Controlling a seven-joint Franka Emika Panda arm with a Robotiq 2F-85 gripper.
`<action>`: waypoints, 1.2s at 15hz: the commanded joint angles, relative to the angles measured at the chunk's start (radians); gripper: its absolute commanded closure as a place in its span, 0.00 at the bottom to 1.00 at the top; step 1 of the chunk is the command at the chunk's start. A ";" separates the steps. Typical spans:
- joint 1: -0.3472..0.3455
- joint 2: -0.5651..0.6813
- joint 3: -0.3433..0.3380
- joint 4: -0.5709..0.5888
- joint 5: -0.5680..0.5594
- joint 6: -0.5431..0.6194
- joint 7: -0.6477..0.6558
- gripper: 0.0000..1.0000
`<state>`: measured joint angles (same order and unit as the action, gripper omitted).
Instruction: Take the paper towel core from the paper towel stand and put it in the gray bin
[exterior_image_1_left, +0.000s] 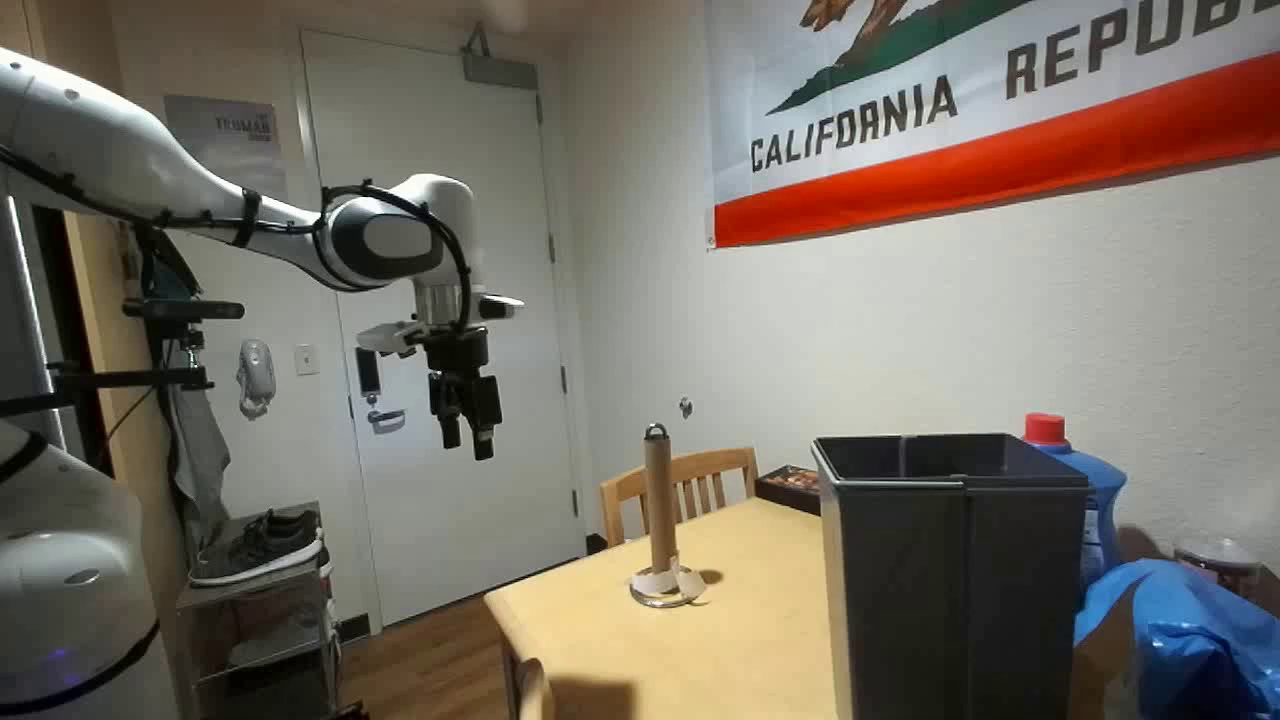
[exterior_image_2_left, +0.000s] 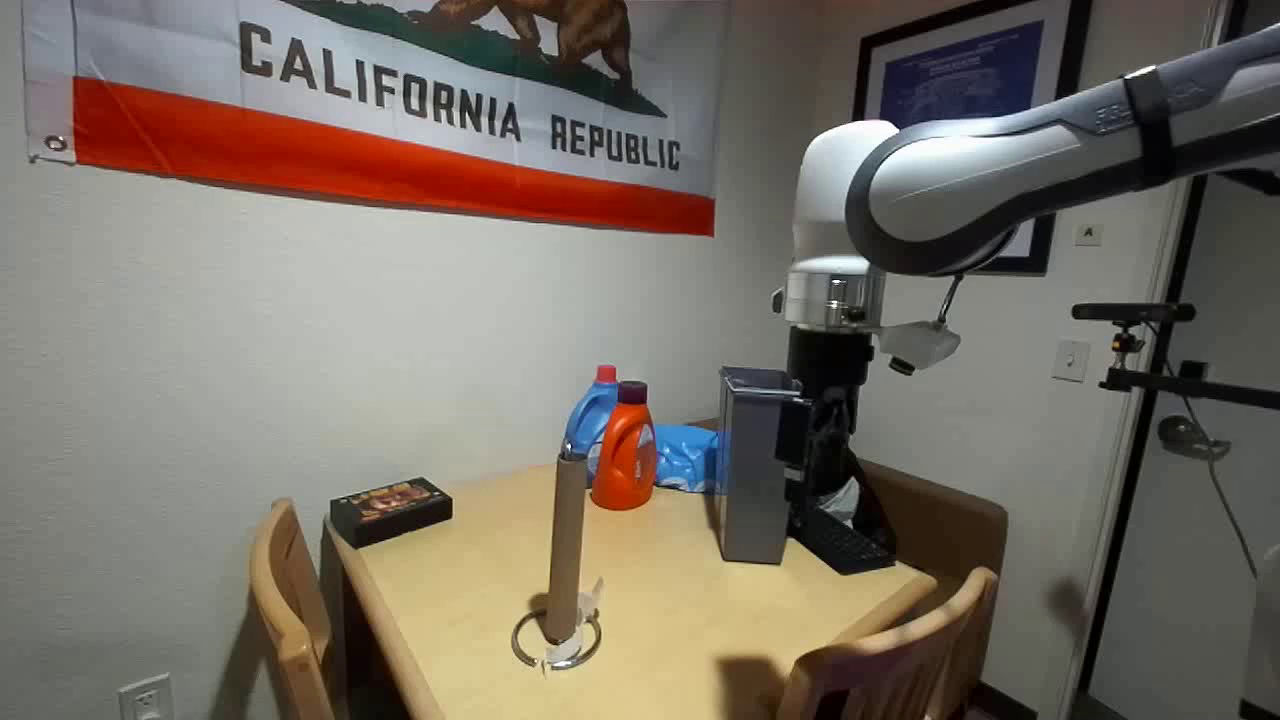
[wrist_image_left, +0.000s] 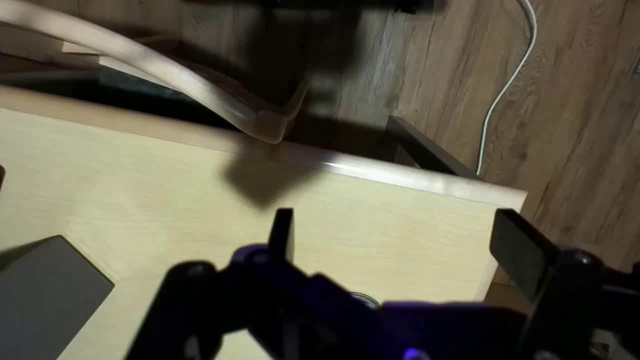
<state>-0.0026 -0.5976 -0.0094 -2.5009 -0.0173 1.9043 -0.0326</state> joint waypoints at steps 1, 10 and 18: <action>0.001 0.000 0.000 0.002 0.000 -0.002 0.001 0.00; -0.005 0.012 -0.004 0.017 0.010 0.000 0.017 0.00; -0.023 0.100 -0.096 0.190 0.138 -0.011 0.019 0.00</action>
<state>-0.0173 -0.5448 -0.0810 -2.3907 0.0595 1.9173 -0.0116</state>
